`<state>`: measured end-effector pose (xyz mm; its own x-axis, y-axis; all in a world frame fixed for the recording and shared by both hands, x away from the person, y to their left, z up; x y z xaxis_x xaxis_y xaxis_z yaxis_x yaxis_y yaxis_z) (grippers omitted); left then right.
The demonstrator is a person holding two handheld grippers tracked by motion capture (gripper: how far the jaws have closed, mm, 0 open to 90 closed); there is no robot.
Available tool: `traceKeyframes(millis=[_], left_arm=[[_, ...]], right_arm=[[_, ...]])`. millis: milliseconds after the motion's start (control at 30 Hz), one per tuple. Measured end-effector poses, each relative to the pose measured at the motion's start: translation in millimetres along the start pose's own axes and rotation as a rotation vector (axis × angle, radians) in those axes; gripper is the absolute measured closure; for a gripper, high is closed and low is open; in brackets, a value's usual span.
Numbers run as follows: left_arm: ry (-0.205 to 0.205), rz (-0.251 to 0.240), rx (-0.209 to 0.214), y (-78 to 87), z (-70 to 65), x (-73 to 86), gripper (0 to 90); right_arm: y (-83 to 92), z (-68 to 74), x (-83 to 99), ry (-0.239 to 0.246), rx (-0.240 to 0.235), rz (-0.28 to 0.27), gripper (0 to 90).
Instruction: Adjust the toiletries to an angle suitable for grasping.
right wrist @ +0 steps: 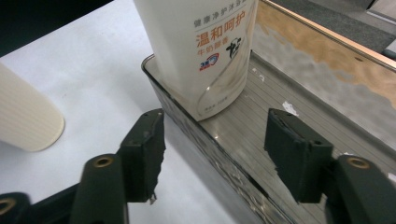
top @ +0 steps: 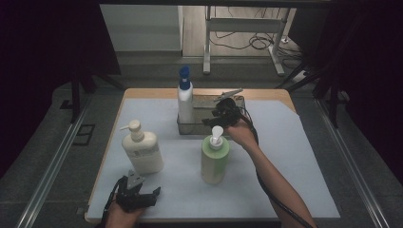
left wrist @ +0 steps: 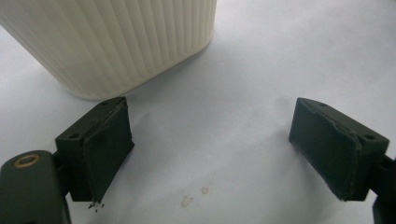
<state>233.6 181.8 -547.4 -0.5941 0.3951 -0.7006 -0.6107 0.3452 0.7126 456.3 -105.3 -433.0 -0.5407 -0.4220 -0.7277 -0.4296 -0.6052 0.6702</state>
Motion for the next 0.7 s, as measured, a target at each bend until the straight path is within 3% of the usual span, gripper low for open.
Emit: traceKeyframes(millis=[233, 700], left_arm=[[0.000, -0.001, -0.001, 0.1, -0.1, 0.2, 12.7], [0.002, -0.003, -0.001, 0.1, -0.3, 0.3, 12.7]], right_arm=[[12.8, 0.9, 9.2, 0.039, 0.018, 0.003, 30.4], [34.7, -5.6, 35.2, 0.039, 0.022, 0.008, 23.8]])
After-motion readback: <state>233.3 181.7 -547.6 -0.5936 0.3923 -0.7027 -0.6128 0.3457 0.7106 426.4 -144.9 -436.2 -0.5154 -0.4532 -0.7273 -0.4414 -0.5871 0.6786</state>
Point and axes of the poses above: each handheld gripper's, and its own axes: y roughly backward along the jaws, x roughly out of its underside, z roughly to its left, the point moved 3 cm from there along -y, roughly forward along the jaws, and after that the axes turned 5 degrees about -y, right-handed, at the moved point
